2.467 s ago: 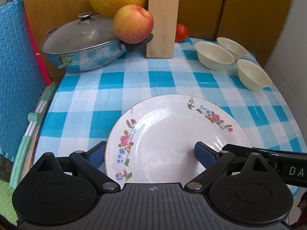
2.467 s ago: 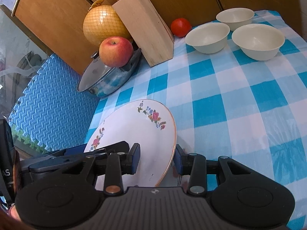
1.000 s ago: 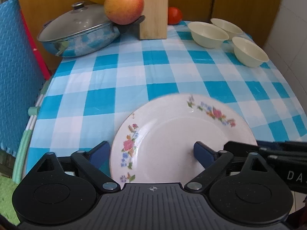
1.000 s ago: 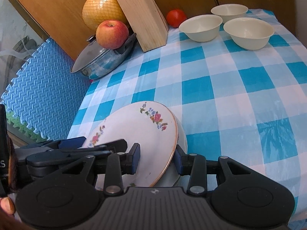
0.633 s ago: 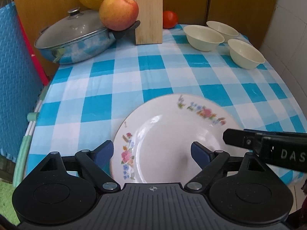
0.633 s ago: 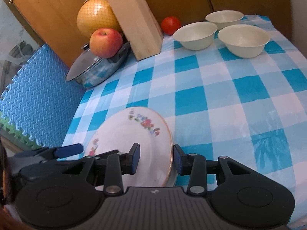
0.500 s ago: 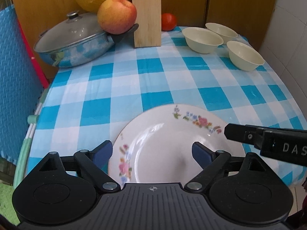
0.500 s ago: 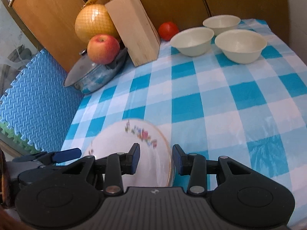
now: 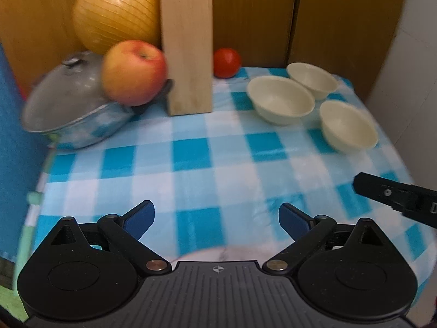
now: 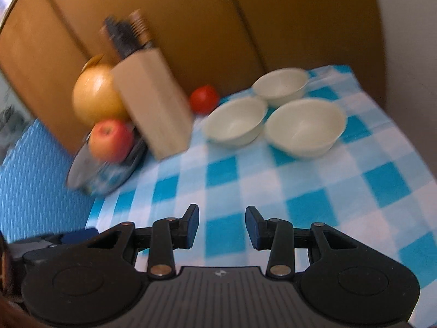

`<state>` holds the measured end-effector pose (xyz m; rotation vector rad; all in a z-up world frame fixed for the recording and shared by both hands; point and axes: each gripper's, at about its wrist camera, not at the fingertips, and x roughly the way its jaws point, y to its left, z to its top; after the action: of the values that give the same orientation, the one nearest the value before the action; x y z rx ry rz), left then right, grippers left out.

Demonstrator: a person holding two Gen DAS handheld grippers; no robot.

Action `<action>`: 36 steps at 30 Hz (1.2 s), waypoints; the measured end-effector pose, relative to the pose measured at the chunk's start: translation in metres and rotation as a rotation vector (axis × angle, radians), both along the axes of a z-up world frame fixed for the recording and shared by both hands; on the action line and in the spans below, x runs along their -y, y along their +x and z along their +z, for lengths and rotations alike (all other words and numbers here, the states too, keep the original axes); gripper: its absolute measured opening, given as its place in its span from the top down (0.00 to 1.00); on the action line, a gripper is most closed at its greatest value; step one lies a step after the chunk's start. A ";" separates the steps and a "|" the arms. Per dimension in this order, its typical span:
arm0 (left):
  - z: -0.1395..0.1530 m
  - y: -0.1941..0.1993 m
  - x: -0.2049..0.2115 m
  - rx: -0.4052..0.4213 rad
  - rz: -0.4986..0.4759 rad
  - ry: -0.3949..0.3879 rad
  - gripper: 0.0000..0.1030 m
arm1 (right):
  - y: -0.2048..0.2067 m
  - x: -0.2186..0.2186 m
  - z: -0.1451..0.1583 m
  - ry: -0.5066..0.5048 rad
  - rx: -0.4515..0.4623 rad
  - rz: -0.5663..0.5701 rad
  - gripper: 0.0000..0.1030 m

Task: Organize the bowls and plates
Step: 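Open both grippers to release the floral plate and withdraw, then move both grippers to a cream bowl rim and close on it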

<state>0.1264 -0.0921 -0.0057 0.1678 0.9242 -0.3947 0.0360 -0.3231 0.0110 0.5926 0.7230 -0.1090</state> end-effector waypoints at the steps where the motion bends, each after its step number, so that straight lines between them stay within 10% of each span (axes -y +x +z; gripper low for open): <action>1: 0.001 0.007 0.007 -0.019 -0.007 -0.021 0.04 | 0.002 0.008 0.002 0.002 0.004 -0.022 0.64; 19: -0.020 0.071 0.139 -0.170 -0.075 -0.124 0.09 | 0.054 0.125 -0.037 -0.001 -0.111 -0.236 0.64; 29: -0.049 0.087 0.172 -0.266 -0.086 -0.114 0.39 | 0.073 0.141 -0.058 0.048 -0.142 -0.191 0.67; 36: -0.056 0.090 0.177 -0.282 -0.090 -0.098 0.60 | 0.082 0.143 -0.068 0.101 -0.173 -0.154 0.90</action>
<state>0.2166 -0.2688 -0.0613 0.0650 1.1743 -0.5553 0.1183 -0.4658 -0.0572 0.7420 0.8540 -0.2698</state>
